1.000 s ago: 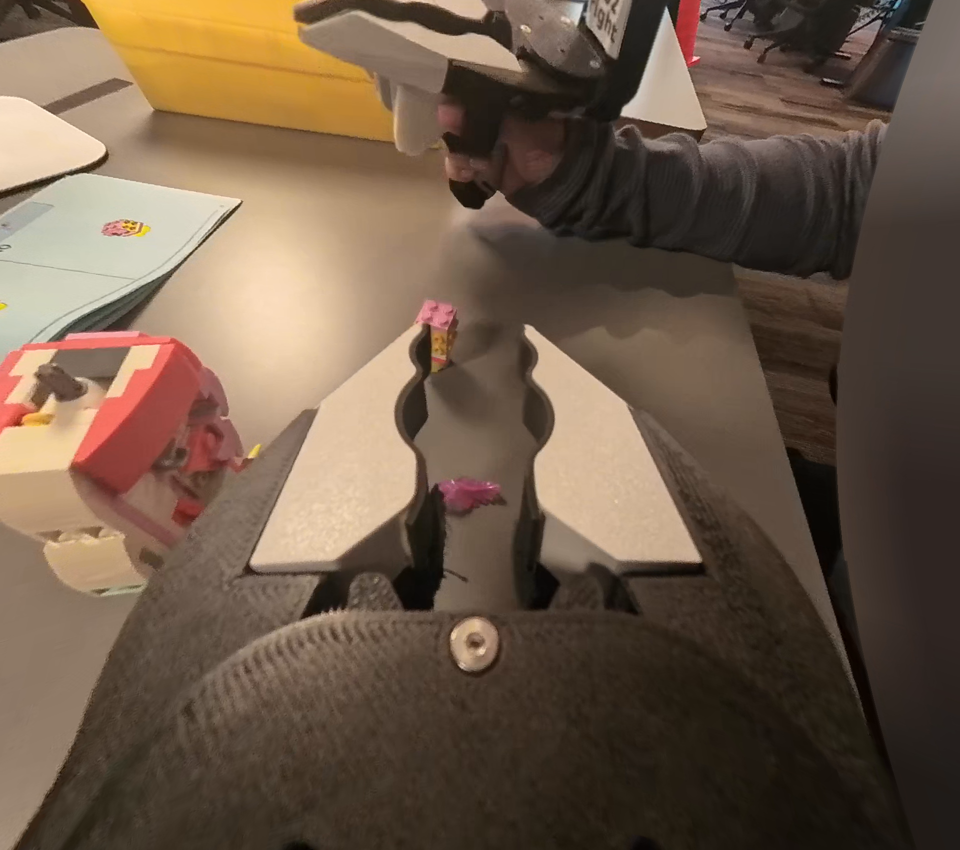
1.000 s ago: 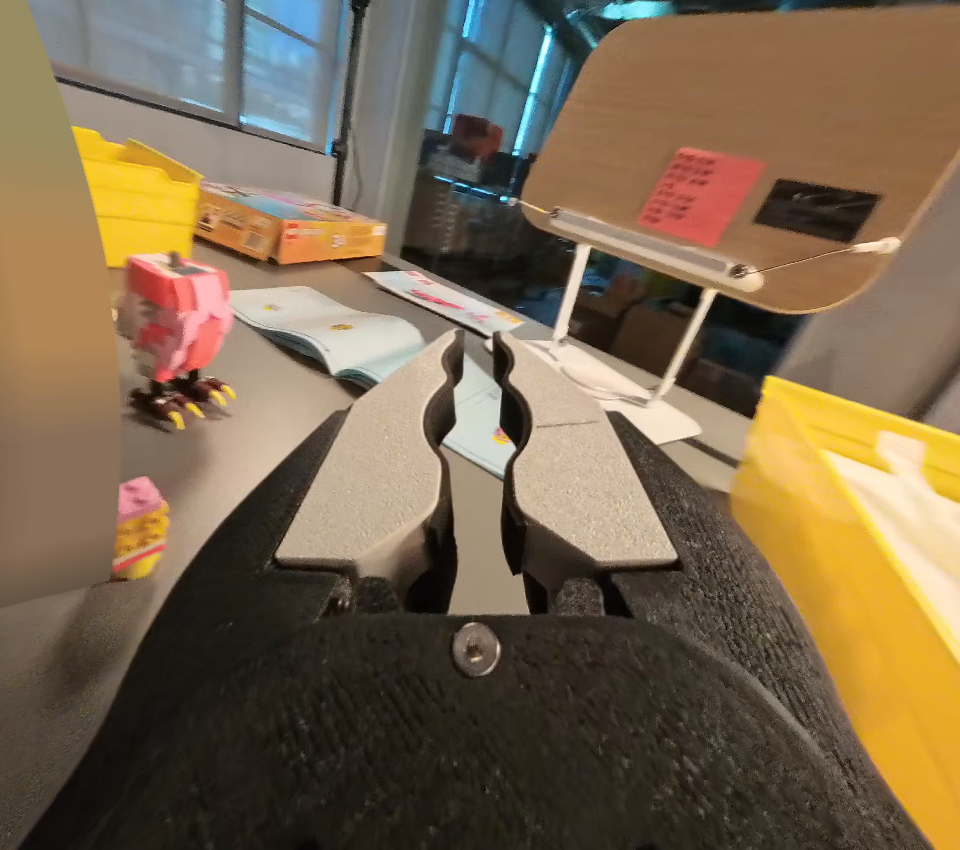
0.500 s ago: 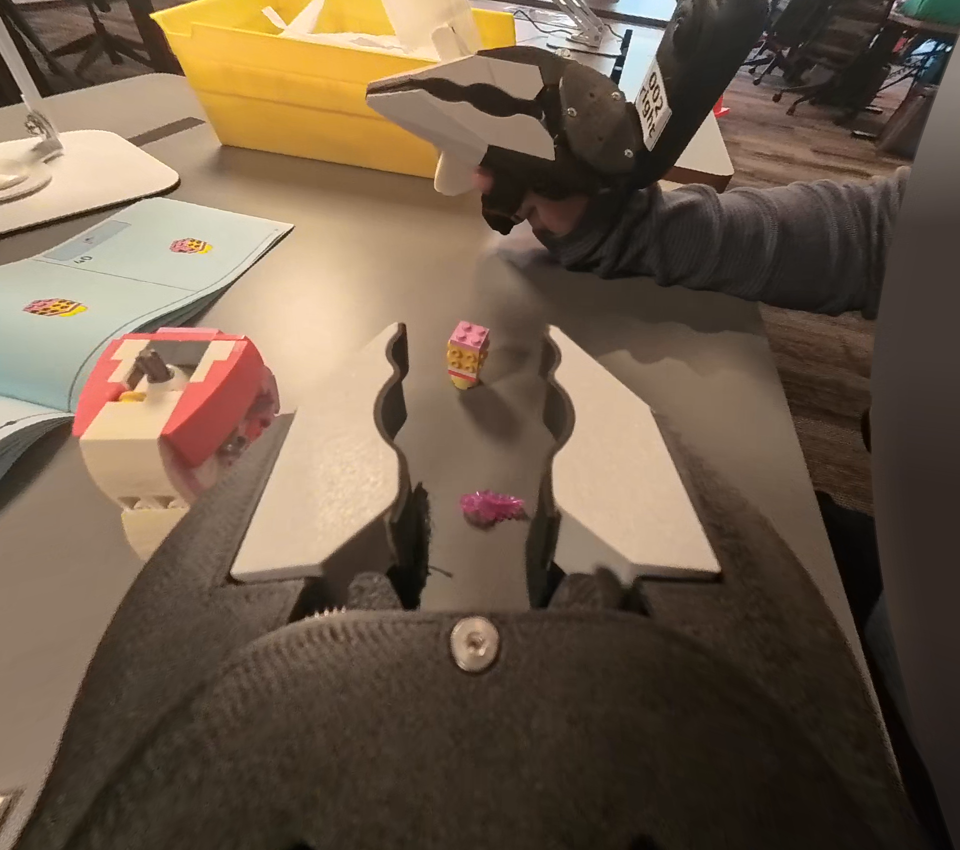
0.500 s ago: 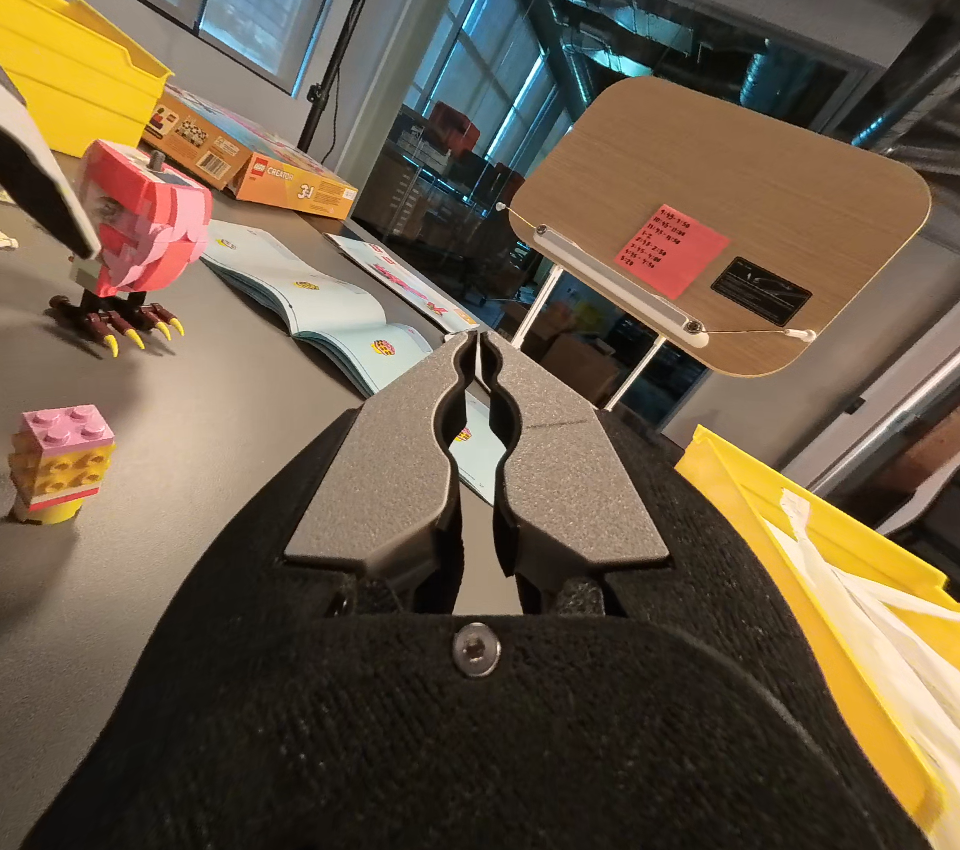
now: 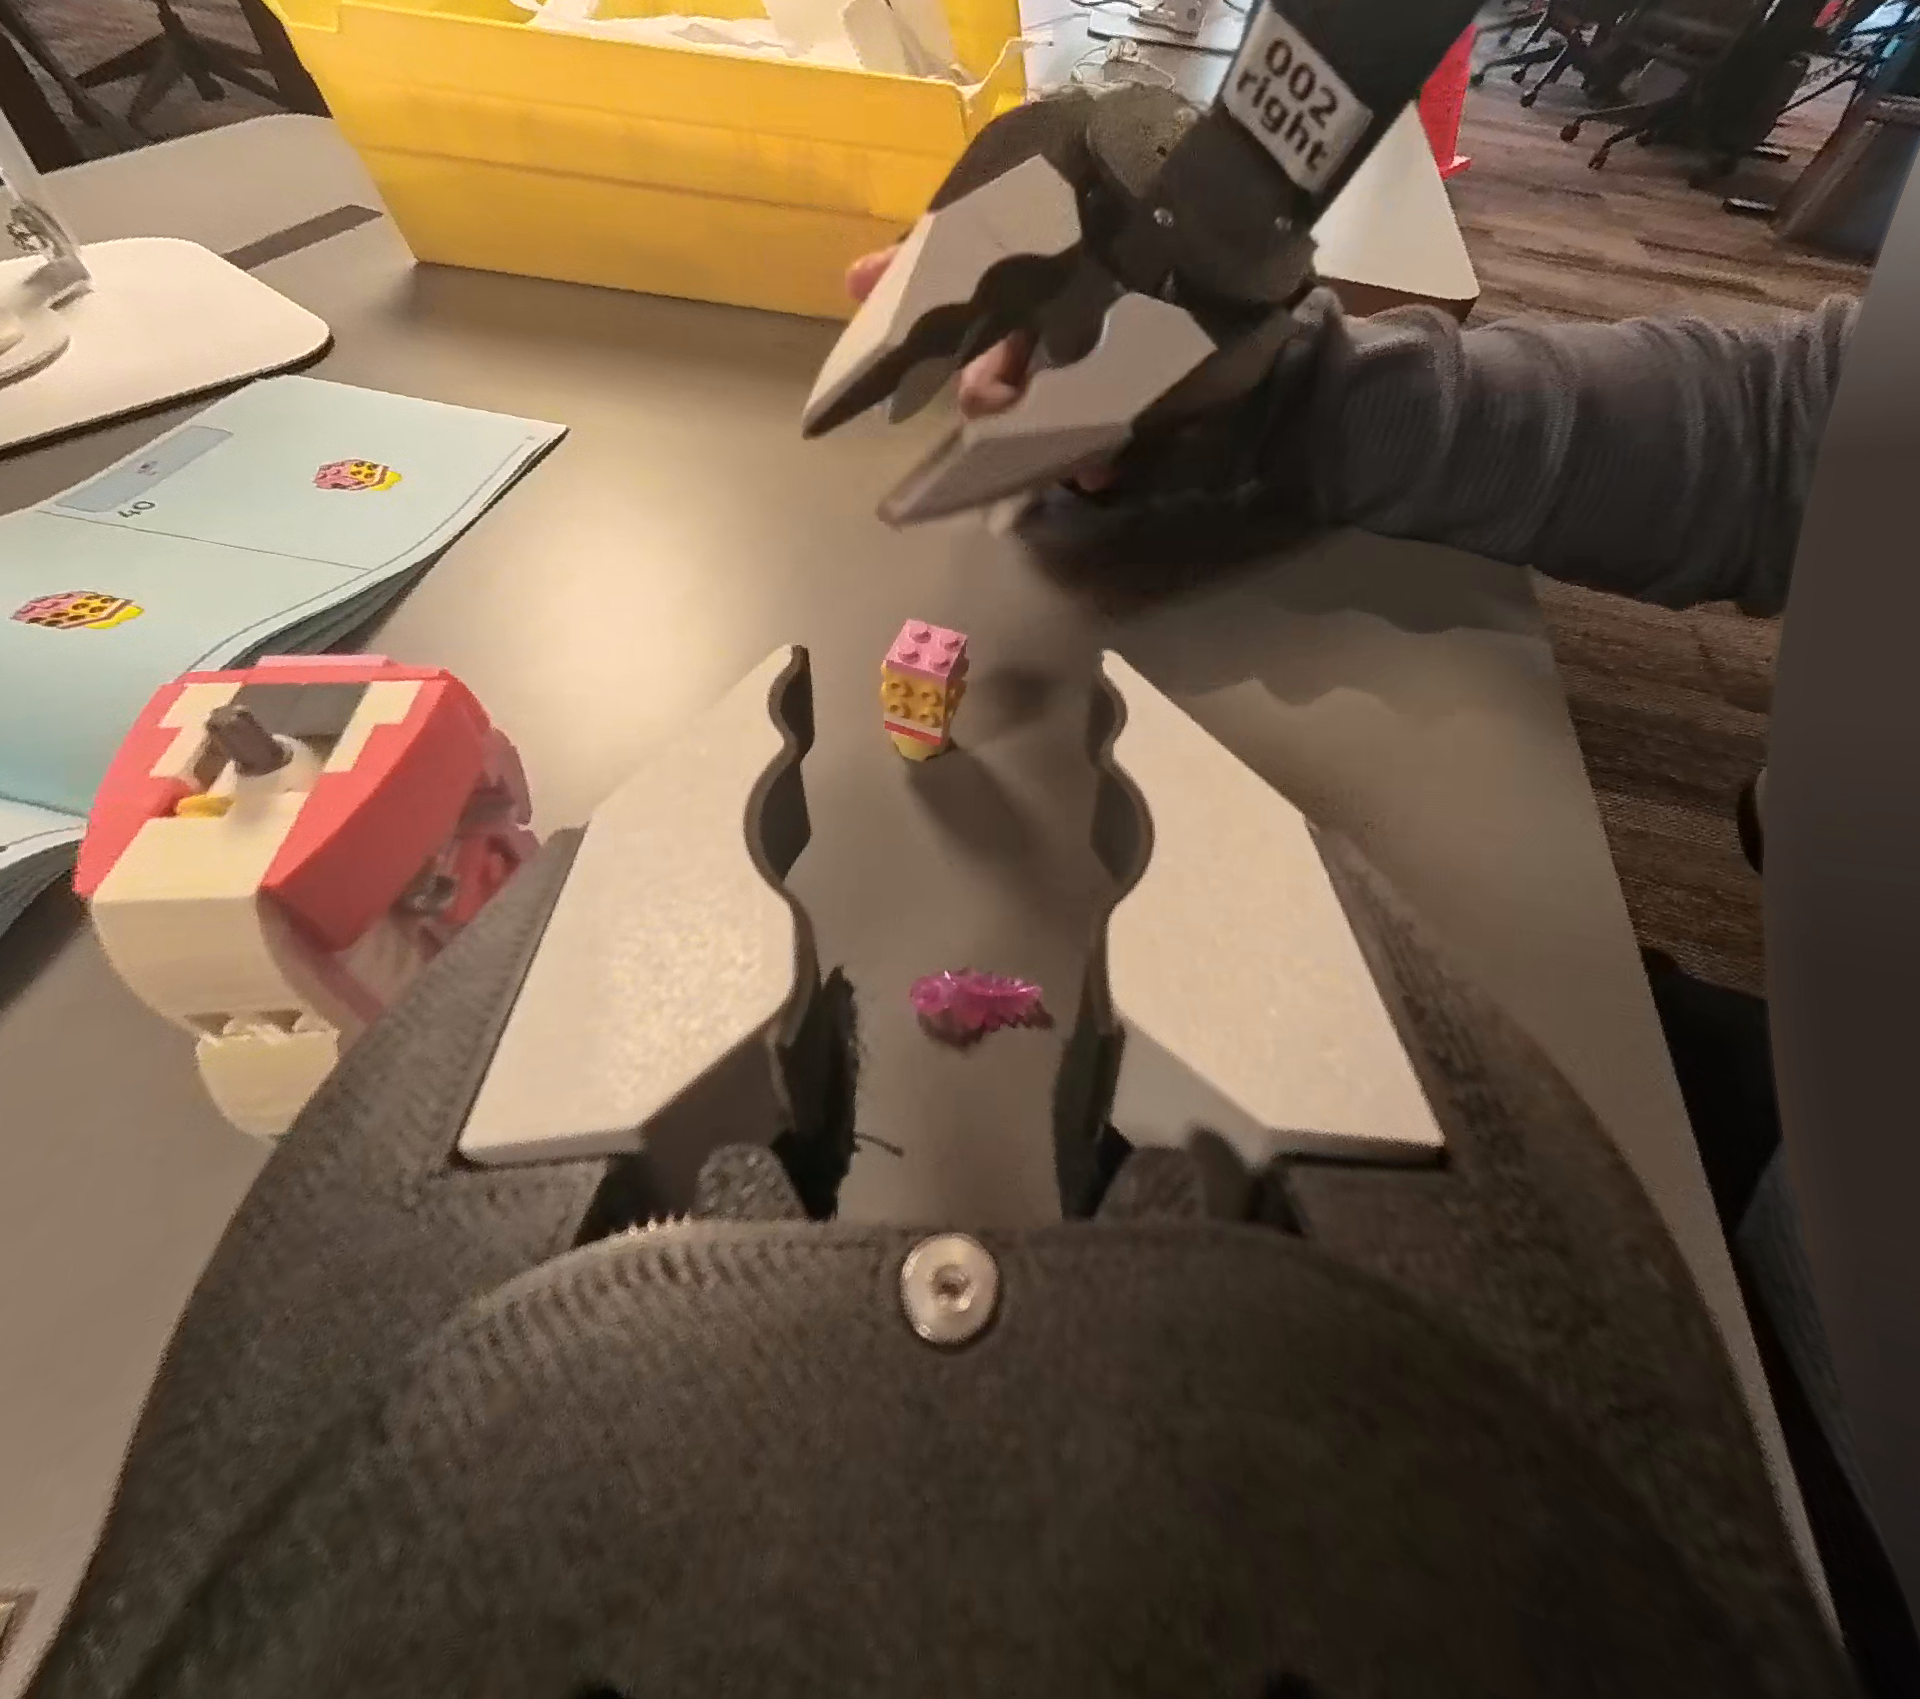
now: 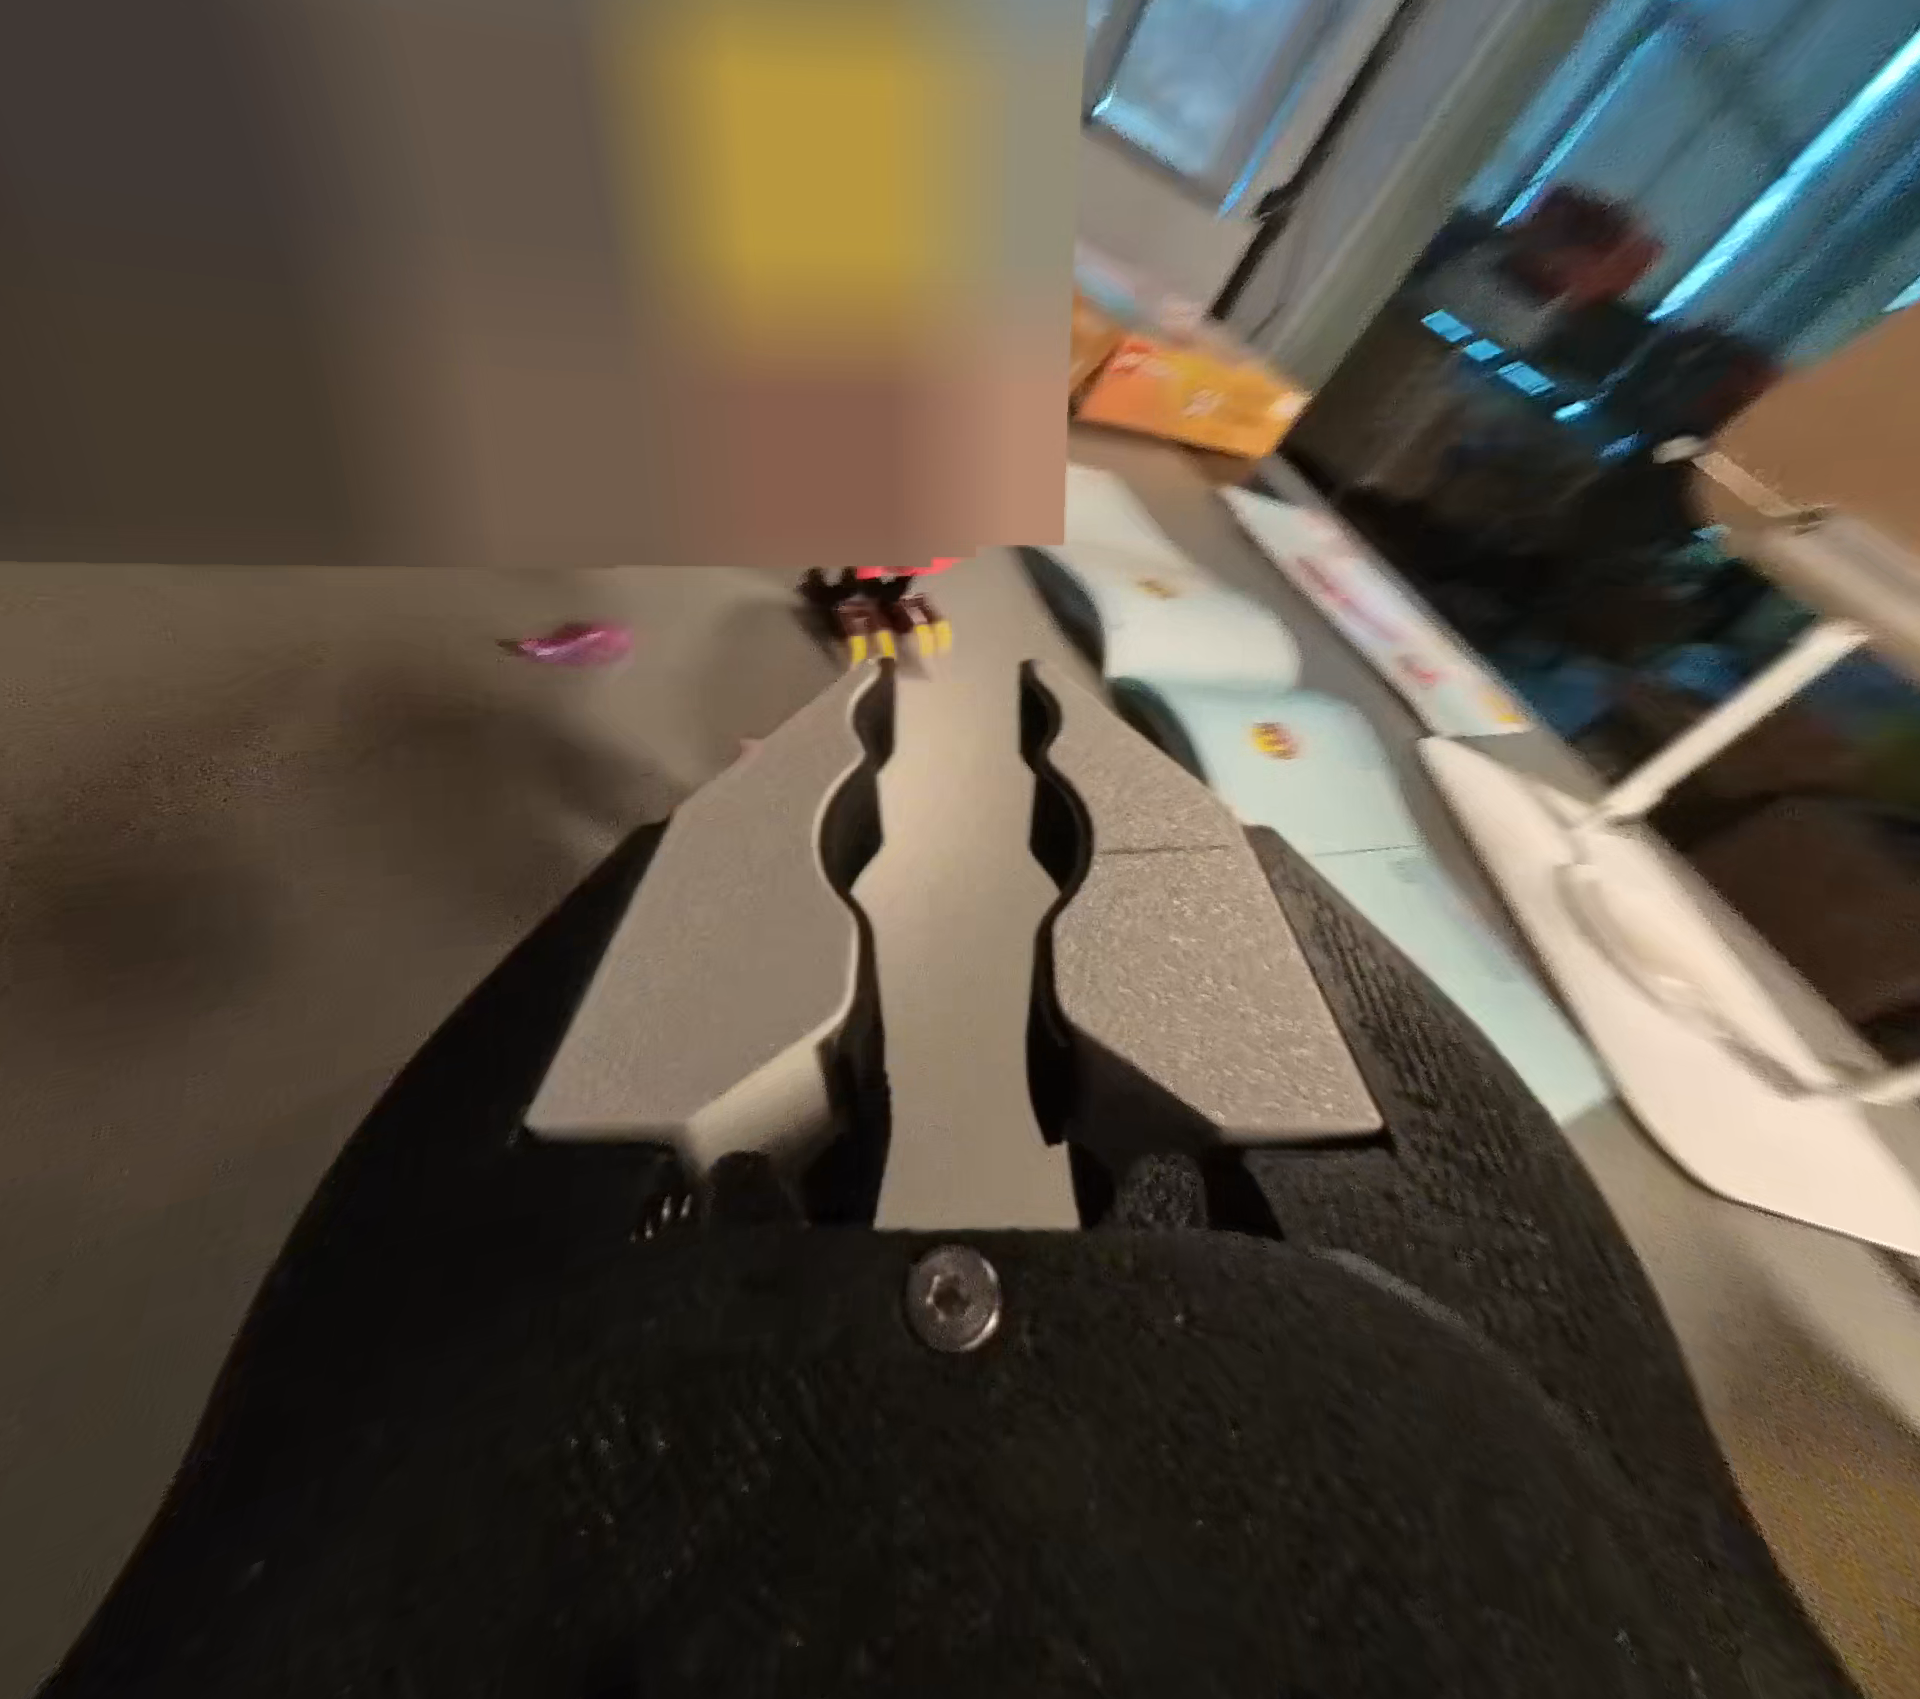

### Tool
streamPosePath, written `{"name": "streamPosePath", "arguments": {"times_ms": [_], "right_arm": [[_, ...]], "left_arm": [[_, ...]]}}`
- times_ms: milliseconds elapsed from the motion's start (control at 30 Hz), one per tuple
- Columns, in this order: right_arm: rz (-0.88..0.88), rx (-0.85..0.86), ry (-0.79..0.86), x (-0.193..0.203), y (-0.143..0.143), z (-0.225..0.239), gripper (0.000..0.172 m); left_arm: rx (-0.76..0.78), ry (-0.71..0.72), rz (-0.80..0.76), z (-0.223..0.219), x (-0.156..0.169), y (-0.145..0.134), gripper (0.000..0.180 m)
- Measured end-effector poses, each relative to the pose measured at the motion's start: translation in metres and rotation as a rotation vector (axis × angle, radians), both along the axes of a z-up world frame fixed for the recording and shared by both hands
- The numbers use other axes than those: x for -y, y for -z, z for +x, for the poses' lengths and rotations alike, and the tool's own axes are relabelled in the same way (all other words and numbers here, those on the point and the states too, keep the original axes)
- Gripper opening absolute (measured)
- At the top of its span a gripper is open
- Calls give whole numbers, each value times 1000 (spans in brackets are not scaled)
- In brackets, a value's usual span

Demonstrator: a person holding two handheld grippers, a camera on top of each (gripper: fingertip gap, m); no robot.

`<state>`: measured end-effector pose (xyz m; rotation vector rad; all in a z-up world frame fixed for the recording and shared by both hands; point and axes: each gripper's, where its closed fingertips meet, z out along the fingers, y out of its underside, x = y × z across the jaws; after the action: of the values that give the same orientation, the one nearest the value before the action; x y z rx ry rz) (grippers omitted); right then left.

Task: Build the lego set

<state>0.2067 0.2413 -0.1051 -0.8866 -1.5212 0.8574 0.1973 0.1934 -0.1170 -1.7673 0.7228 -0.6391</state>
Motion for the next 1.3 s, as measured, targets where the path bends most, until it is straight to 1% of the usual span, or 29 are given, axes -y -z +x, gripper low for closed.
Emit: {"name": "streamPosePath", "arguments": {"times_ms": [33, 133, 200, 300, 333, 367, 400, 467, 567, 667, 700, 767, 833, 1067, 1100, 1133, 1233, 1300], "right_arm": [[-29, 46, -35, 6, 5, -1, 29], [-128, 169, -122, 22, 17, 0, 38], [-184, 254, -145, 28, 26, 0, 41], [-204, 345, -127, 28, 39, -2, 38], [-197, 356, -113, 26, 41, -2, 24], [-184, 356, -90, 23, 42, -3, 13], [-165, 351, -72, 21, 43, -4, 13], [-144, 322, -86, 22, 39, -4, 13], [-209, 210, -152, 32, 19, -5, 13], [-282, 137, -250, 48, 5, -5, 13], [-302, 123, -282, 53, 1, -5, 13], [-324, 104, -330, 62, -3, -5, 13], [-320, 108, -347, 66, -3, -4, 13], [-349, 81, -379, 67, -9, 0, 13], [-354, 76, -385, 68, -10, 0, 13], [-357, 73, -387, 68, -10, 0, 14], [-351, 71, -368, 63, -11, 2, 15], [-343, 100, -352, 59, -8, 4, 27]], "left_arm": [[2, 0, -3, 0, 0, 0, 50], [5, 4, -17, 0, 0, 2, 51], [1, 9, -30, 1, 0, 4, 53], [-10, 19, -45, 4, 1, 8, 54], [-15, 20, -47, 4, 1, 9, 54], [-19, 20, -48, 4, 1, 10, 54], [-22, 20, -48, 4, 1, 10, 54], [-23, 16, -49, 4, 1, 10, 54], [-17, -21, -25, 1, -3, 7, 60], [-21, -3, -34, 6, -1, 9, 60], [-27, 8, -45, 8, 0, 11, 59], [-30, 38, -51, 13, 3, 12, 50], [-29, 59, -56, 16, 6, 12, 44], [-38, 119, -86, 23, 12, 16, 35], [-43, 129, -86, 24, 14, 16, 29], [-47, 145, -79, 26, 16, 16, 16], [-111, 92, -8, 22, 11, 14, 15], [-165, 70, 8, 19, 9, 18, 15]]}}
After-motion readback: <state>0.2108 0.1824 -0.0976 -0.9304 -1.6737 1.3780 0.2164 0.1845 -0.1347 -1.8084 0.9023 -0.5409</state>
